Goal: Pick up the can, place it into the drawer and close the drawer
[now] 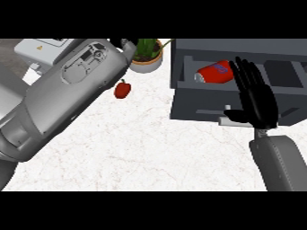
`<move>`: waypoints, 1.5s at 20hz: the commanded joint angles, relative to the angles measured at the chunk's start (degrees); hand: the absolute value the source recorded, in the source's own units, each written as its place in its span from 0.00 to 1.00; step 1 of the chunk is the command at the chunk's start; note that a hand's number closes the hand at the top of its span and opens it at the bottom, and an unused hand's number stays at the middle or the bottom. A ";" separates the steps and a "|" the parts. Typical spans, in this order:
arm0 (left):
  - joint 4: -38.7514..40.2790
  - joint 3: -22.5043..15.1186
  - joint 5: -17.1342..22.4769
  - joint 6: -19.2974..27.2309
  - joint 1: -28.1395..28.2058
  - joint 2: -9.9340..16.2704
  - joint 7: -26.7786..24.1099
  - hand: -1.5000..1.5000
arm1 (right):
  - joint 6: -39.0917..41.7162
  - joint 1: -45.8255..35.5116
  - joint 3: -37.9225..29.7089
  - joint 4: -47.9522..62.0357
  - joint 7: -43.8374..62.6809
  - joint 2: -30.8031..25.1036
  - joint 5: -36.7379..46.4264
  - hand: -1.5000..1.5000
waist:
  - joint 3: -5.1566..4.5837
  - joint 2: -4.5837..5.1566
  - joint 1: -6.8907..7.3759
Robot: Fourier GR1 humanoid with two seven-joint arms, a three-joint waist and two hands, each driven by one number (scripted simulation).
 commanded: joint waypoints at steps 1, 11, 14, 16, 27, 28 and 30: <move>-4.41 -0.15 -0.26 -2.27 1.22 4.73 3.72 0.00 | -3.83 -2.18 -1.72 11.00 -0.18 0.99 1.22 0.00 | 1.48 1.31 0.76; -13.16 0.53 -1.15 -2.12 9.40 9.32 5.19 0.00 | -14.48 -17.00 -6.86 28.53 0.58 2.66 3.71 0.00 | 1.49 1.87 1.51; -15.28 -0.77 -2.71 -0.68 9.94 9.26 7.45 0.00 | -17.49 -22.08 -8.30 34.61 1.28 2.65 4.81 0.00 | 1.53 1.93 1.12; -19.20 0.60 -2.48 -1.28 12.86 12.00 6.91 0.00 | -19.42 -23.22 -10.05 38.37 -0.92 1.09 3.52 0.00 | 1.52 1.91 1.29; -26.35 0.37 -4.34 -2.23 20.15 13.74 6.33 0.00 | -22.80 -38.57 -12.44 52.28 4.14 0.45 6.23 0.00 | 1.51 2.77 3.03; -26.39 0.73 -4.93 -1.58 20.41 13.54 5.99 0.00 | -20.25 -40.65 -13.44 52.58 1.45 -1.38 4.44 0.00 | 1.52 2.65 2.24; -28.19 -0.66 -6.03 -0.28 21.95 13.48 6.86 0.00 | -21.43 -40.12 -14.02 54.26 0.24 -2.34 4.31 0.00 | 1.57 2.73 2.59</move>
